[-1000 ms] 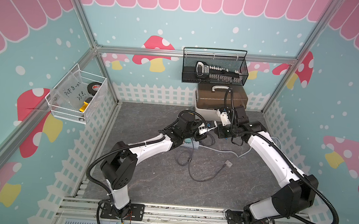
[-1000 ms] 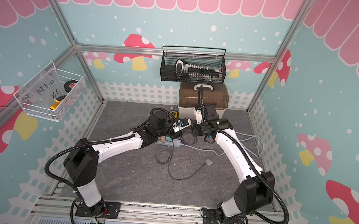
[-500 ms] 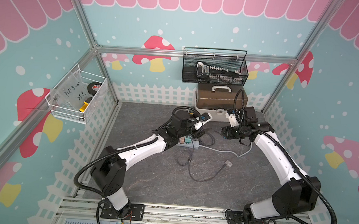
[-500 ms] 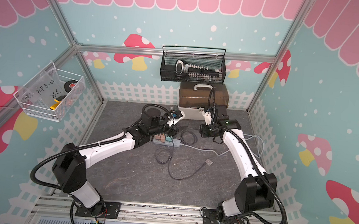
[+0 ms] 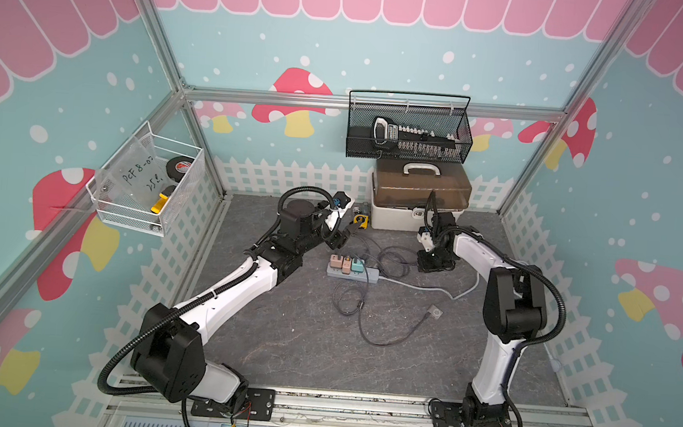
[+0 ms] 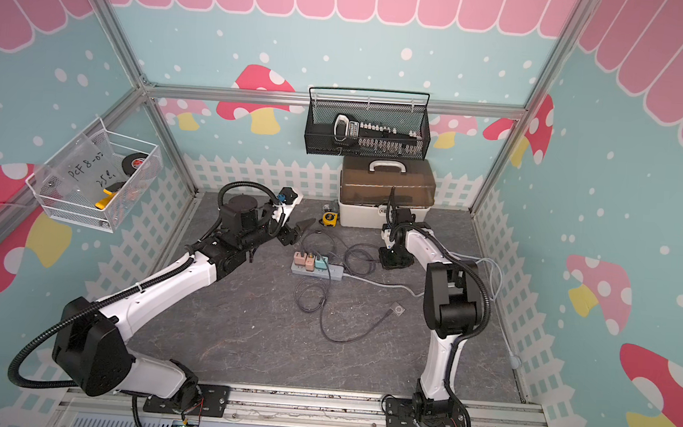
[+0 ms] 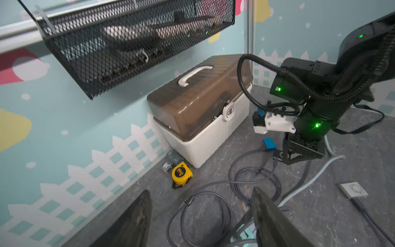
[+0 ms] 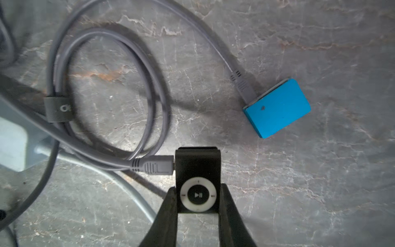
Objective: Charge mp3
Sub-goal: Place the MP3 player at the center of the board.
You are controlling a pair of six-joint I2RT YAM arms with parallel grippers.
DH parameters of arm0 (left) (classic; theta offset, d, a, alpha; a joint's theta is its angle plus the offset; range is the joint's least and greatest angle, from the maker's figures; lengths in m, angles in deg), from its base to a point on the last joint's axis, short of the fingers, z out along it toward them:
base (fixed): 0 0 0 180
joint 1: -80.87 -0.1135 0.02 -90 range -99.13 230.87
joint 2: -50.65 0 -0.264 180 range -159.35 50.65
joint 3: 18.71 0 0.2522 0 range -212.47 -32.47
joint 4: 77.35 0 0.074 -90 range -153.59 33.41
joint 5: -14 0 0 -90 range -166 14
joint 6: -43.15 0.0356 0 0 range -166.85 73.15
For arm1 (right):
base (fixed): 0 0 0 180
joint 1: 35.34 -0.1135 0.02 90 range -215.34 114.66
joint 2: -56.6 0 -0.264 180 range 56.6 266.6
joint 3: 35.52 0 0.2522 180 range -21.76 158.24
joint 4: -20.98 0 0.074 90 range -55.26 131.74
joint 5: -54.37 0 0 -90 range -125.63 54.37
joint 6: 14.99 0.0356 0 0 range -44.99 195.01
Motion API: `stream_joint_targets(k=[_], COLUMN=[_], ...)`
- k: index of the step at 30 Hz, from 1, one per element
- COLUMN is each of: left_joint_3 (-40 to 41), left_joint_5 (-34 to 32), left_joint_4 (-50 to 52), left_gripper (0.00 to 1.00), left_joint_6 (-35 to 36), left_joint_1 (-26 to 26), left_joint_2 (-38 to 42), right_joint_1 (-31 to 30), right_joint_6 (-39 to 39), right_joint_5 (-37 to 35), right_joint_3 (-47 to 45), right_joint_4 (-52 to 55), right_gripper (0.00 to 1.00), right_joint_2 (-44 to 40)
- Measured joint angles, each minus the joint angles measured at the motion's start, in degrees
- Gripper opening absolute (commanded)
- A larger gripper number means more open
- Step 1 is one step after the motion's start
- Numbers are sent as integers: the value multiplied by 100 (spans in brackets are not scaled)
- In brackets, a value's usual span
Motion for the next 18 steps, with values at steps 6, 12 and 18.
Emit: stream_joint_targets(k=[6, 12, 18], left_joint_3=[105, 105, 103], left_joint_5=[-31, -31, -28], left_joint_4=[155, 160, 216], left_gripper=[71, 71, 72], left_joint_6=[-22, -42, -79], left_joint_1=[-90, -179, -232], left_joint_2=[0, 0, 0], right_joint_1=[0, 0, 0], right_joint_6=[-15, -52, -107], right_joint_5=[-208, -271, -282], right_joint_3=[157, 155, 153], right_joint_4=[131, 177, 184], right_gripper=[18, 41, 100], right_joint_2=[374, 411, 378])
